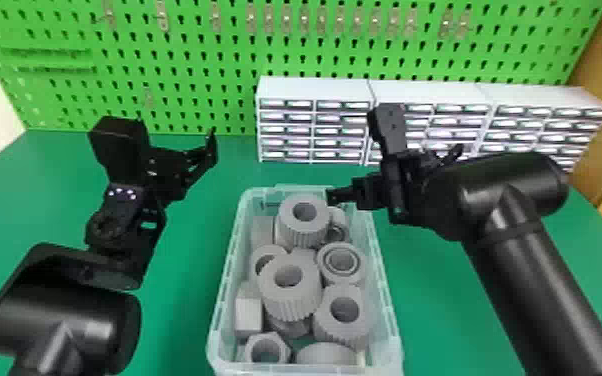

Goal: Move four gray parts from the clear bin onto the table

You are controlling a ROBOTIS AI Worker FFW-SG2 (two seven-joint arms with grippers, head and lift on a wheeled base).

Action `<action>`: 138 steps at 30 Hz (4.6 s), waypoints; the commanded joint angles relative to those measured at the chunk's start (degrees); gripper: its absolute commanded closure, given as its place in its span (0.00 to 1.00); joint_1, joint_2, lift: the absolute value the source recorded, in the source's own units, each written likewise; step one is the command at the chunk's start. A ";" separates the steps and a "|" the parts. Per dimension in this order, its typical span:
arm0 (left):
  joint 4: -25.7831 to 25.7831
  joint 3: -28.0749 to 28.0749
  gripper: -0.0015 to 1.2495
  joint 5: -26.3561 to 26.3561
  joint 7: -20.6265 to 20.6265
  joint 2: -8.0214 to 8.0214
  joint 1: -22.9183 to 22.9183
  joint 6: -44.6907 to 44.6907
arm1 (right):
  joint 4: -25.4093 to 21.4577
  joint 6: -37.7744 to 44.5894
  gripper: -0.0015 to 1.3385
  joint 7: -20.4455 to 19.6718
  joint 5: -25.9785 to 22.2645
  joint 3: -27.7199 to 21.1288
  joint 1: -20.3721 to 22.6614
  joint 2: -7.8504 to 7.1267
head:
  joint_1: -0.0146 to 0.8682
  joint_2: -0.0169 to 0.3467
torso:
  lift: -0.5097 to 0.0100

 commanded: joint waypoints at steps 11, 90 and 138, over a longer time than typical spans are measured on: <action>0.00 -0.06 0.11 -0.23 -0.08 0.00 -0.09 0.12 | 3.55 3.02 0.08 1.53 -1.74 3.01 -1.76 0.27 | 0.79 0.12 | 0.89; 1.15 -1.73 0.11 0.57 -0.87 0.44 -1.05 0.21 | 30.18 -18.16 0.12 1.53 -2.54 9.43 -10.20 2.65 | 0.79 0.12 | 0.89; 1.67 -2.09 0.11 0.83 -1.23 0.44 -1.85 0.21 | 36.95 -29.67 0.21 2.94 -2.54 15.05 -10.73 2.47 | 0.79 0.12 | 0.89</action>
